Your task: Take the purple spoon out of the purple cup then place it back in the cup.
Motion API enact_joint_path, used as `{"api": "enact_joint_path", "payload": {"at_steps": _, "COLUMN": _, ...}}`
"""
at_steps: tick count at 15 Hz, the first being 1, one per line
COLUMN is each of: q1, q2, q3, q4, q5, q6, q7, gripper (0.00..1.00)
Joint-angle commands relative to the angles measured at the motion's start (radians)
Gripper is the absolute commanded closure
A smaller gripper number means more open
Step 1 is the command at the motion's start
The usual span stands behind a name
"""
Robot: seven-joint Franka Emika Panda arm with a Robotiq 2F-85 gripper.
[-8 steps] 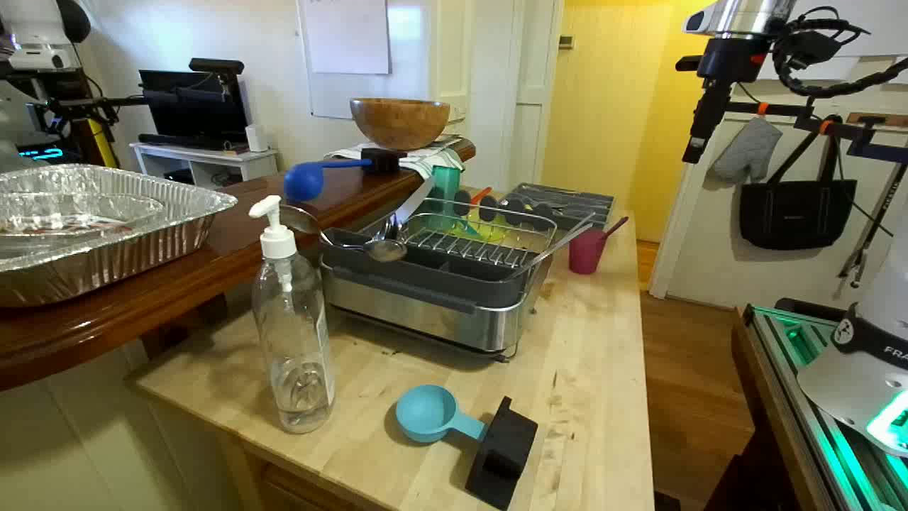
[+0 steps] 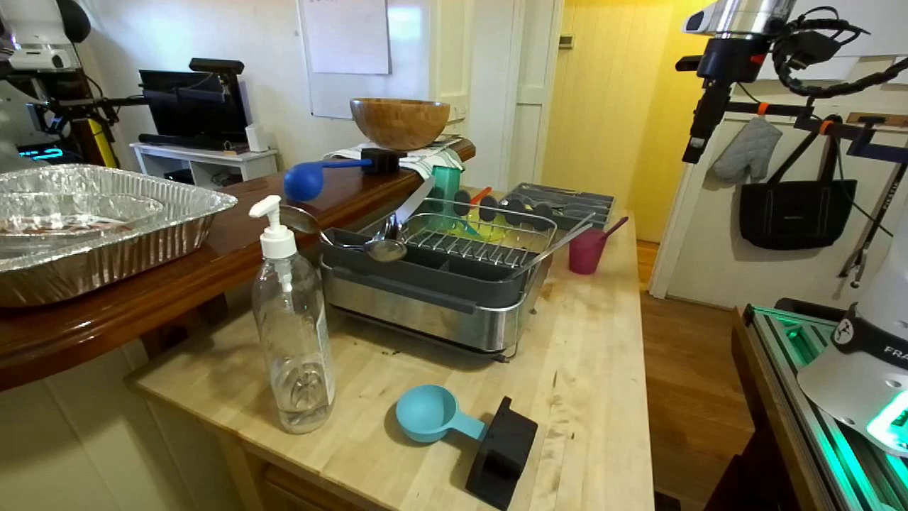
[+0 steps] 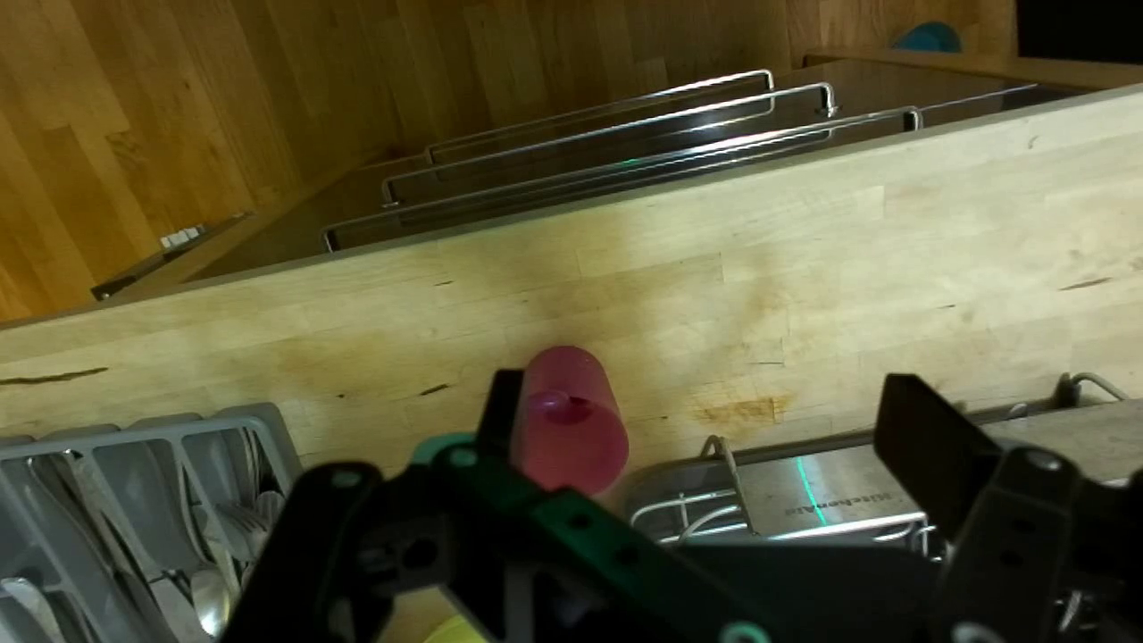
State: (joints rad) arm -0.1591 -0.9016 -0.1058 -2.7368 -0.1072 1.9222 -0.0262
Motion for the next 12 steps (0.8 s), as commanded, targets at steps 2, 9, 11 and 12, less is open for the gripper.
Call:
{"api": "enact_joint_path", "payload": {"at_steps": 2, "q1": 0.003, "q2": 0.0, "q3": -0.003, "q4": 0.002, "q5": -0.002, "q6": -0.003, "q7": 0.002, "gripper": 0.0}}
{"api": "enact_joint_path", "payload": {"at_steps": 9, "q1": 0.003, "q2": 0.0, "q3": -0.003, "q4": 0.002, "q5": -0.002, "q6": -0.003, "q7": 0.002, "gripper": 0.0}}
{"api": "enact_joint_path", "payload": {"at_steps": 11, "q1": 0.003, "q2": 0.0, "q3": -0.003, "q4": 0.002, "q5": -0.002, "q6": -0.003, "q7": 0.002, "gripper": 0.0}}
{"api": "enact_joint_path", "payload": {"at_steps": 12, "q1": 0.012, "q2": 0.008, "q3": -0.001, "q4": 0.004, "q5": 0.002, "q6": 0.003, "q7": -0.002, "gripper": 0.0}}
